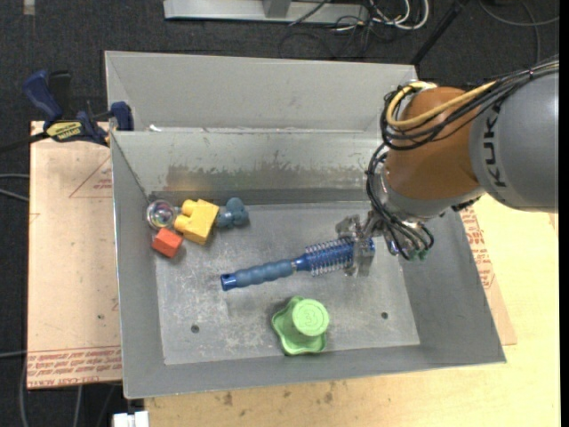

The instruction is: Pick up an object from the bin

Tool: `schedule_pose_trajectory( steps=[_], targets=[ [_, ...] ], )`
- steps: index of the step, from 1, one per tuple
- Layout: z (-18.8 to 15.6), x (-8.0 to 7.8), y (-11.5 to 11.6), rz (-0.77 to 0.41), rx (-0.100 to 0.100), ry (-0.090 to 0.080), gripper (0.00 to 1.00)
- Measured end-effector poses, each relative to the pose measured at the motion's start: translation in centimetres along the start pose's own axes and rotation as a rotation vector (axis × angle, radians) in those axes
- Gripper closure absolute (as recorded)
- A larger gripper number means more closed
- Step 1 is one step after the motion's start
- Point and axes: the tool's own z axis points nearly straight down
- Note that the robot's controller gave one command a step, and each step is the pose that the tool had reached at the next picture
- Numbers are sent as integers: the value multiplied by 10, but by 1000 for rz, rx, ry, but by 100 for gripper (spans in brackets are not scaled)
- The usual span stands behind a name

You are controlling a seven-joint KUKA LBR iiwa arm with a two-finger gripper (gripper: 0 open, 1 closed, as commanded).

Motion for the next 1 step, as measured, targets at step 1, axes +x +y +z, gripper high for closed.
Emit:
schedule_pose_trajectory(
  steps=[1],
  targets=[
    [-20,-1,0,-1,0,0,100]
  ],
)
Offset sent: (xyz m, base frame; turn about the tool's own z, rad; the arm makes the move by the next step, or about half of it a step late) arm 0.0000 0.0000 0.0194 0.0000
